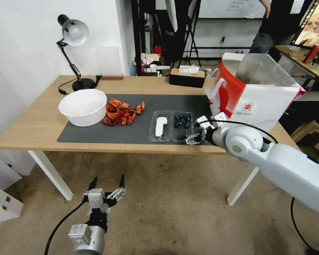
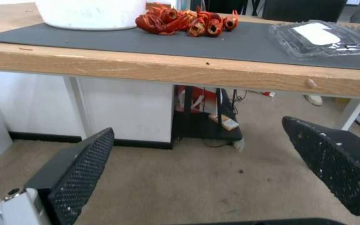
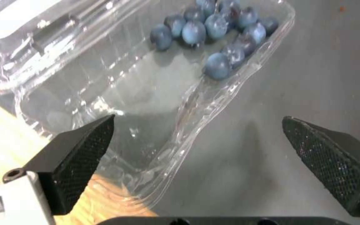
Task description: Close the takeout container lid, then place the container into the takeout bag.
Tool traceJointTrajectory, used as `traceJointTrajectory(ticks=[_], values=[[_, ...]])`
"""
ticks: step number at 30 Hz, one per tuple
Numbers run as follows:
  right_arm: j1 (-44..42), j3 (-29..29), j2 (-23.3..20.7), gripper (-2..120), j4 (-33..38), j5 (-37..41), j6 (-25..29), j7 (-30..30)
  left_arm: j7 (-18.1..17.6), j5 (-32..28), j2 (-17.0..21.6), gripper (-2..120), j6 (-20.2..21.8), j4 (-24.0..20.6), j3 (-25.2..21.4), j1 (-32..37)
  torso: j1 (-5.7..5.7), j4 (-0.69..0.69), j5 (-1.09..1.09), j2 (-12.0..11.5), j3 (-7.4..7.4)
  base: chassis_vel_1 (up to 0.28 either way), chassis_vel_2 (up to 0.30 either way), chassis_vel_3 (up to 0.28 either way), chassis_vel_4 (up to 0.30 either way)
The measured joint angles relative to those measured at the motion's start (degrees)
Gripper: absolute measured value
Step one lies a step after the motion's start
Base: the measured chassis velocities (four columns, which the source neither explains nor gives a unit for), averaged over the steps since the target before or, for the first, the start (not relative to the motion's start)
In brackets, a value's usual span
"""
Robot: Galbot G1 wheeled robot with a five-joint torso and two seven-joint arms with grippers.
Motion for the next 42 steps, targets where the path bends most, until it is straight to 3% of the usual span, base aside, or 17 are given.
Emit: traceJointTrajectory(ticks=[5, 11, 13, 16, 19, 20, 22, 23, 25, 26, 27, 29, 37, 40, 42], values=[[-1.4, 2.9, 0.5, 100, 0.6, -2.0, 0.0, -1.0, 0.0, 0.0, 0.0, 100, -0.2, 0.0, 0.0, 0.0, 0.0, 0.0, 0.0, 0.0, 0.0, 0.0, 0.0, 0.0, 0.0], [-8.1, 13.0, 0.5, 100, 6.2, -6.1, 0.6, -3.0, 0.0, -0.2, 0.0, 100, -0.5, -0.1, -0.1, 0.2, 0.0, 0.0, 0.0, 0.0, 0.0, 0.0, 0.0, 0.0, 0.0], [-12.7, 18.4, 0.0, 100, 8.9, -8.3, 4.4, -5.0, 0.1, -0.2, 0.0, 100, -0.7, -0.1, -0.1, 0.2, 0.0, 0.0, 0.01, 0.0, 0.0, 0.0, 0.0, 0.0, 0.0], [-15.4, 20.8, -0.5, 100, 10.2, -9.4, 7.3, -6.2, 0.1, -0.3, 0.0, 100, -0.8, -0.1, -0.1, 0.1, 0.0, 0.0, -0.02, 0.0, -0.01, 0.0, 0.0, 0.0, 0.0], [-26.5, 26.9, -1.4, 100, 14.1, -13.1, 17.9, -8.1, 0.2, -0.8, 0.0, 100, -1.0, -0.1, -0.1, 0.0, 0.0, -0.02, -0.02, 0.0, -0.01, 0.0, 0.0, 0.0, 0.0], [-26.5, 26.9, -1.4, 100, 14.1, -13.1, 17.9, -8.1, 0.2, -0.8, 0.0, 100, -1.0, -0.1, -0.1, 0.0, 0.0, -0.02, -0.02, 0.0, -0.01, 0.0, 0.0, 0.0, 0.0], [-32.8, 28.1, -0.7, 100, 15.3, -18.2, 25.4, -8.0, 0.3, -1.4, 0.0, 100, -1.1, -0.1, -0.2, -0.1, -0.01, -0.03, 0.0, 0.0, -0.01, 0.0, 0.0, 0.0, 0.0], [-32.8, 28.1, -0.7, 100, 15.3, -18.2, 25.4, -8.0, 0.3, -1.4, 0.0, 100, -1.1, -0.1, -0.2, -0.1, -0.01, -0.03, 0.0, 0.0, -0.01, 0.0, 0.0, 0.0, 0.0], [-37.3, 28.9, 1.8, 100, 15.3, -24.0, 32.9, -7.2, 0.4, -1.9, 0.0, 100, -1.8, -0.1, -0.4, 0.3, -0.01, 0.0, 0.0, 0.0, -0.01, 0.0, 0.0, 0.0, 0.0], [-37.3, 28.9, 1.8, 100, 15.3, -24.0, 32.9, -7.2, 0.4, -1.9, 0.0, 100, -1.8, -0.1, -0.4, 0.3, -0.01, 0.0, 0.0, 0.0, -0.01, 0.0, 0.0, 0.0, 0.0], [-40.5, 30.0, 3.7, 100, 15.2, -27.0, 37.1, -6.9, 0.4, -2.0, 0.0, 100, -2.1, -0.3, -0.5, 0.7, 0.0, 0.04, 0.02, 0.0, 0.0, 0.0, 0.0, 0.0, 0.0], [-46.6, 33.2, 6.6, 100, 15.2, -30.8, 43.2, -7.0, 0.4, -2.0, 0.0, 100, -2.3, -0.5, -0.3, 0.7, -0.01, 0.01, -0.01, 0.0, -0.01, 0.0, 0.0, 0.0, 0.0], [-60.3, 41.6, 13.1, 100, 13.2, -34.0, 56.0, -10.5, 0.5, -1.9, 0.0, 100, -3.2, -0.5, 0.3, 0.9, -0.01, -0.02, 0.0, 0.0, -0.01, 0.0, 0.0, 0.0, 0.0], [-70.2, 47.6, 18.2, 100, 10.2, -31.4, 66.2, -16.3, 0.5, -1.9, 0.0, 100, -3.7, -0.3, 0.7, 0.9, -0.01, -0.03, 0.0, 0.0, -0.01, 0.0, 0.0, 0.0, 0.0], [-71.2, 48.0, 18.5, 100, 9.8, -31.1, 67.2, -17.0, 0.5, -1.9, 0.0, 100, -3.8, -0.4, 0.7, 0.9, -0.01, -0.03, -0.01, 0.0, -0.01, 0.0, 0.0, 0.0, 0.0]])
